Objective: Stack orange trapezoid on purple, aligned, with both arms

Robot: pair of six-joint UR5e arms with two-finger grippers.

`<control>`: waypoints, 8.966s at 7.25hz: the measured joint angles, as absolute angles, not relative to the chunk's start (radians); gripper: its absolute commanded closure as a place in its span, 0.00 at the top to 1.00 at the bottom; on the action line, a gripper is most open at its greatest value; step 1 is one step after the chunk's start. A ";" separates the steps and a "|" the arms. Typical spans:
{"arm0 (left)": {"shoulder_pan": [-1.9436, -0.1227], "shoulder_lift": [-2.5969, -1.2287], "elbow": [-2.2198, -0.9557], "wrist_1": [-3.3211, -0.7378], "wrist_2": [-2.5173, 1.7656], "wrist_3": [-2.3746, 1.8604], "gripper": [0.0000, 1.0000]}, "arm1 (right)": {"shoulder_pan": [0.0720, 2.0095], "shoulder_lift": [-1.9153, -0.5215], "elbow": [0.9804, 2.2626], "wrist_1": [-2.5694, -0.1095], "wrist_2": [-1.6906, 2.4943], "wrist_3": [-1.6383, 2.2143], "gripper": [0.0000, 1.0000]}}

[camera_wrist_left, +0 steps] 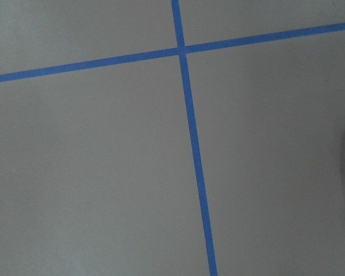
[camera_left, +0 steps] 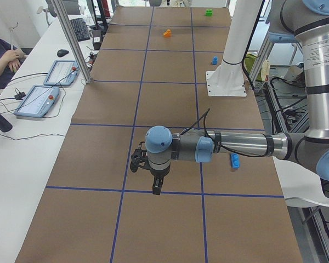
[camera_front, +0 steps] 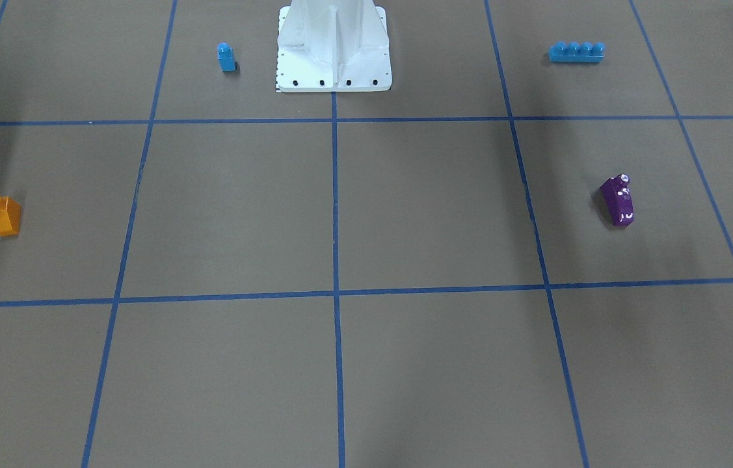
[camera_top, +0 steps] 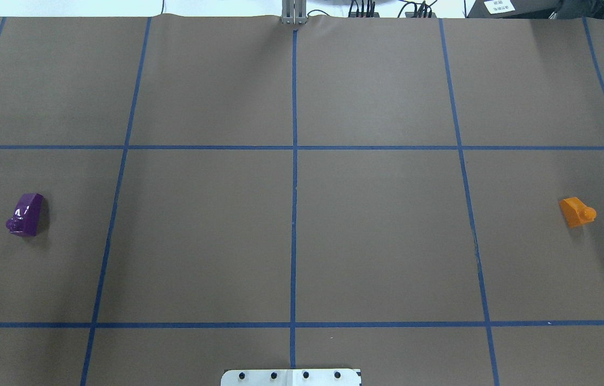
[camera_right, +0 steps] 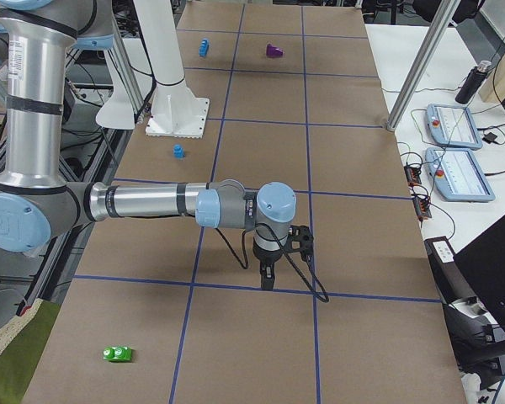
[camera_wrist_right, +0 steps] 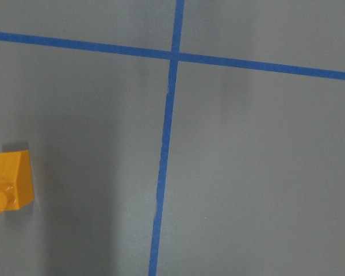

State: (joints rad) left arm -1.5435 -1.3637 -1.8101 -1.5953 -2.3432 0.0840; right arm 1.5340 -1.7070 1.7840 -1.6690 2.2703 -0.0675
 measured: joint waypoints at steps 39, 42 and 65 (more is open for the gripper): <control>-0.645 -1.943 -1.818 -1.830 -1.896 -1.105 0.00 | 1.375 -1.680 1.784 -1.144 2.398 0.118 1.00; -0.477 -2.235 -1.714 -1.645 -1.810 -1.252 0.00 | 1.375 -1.680 1.783 -1.144 2.396 0.118 1.00; -0.410 -2.409 -1.498 -1.652 -1.762 -1.250 1.00 | 1.374 -1.676 1.771 -1.144 2.391 0.117 1.00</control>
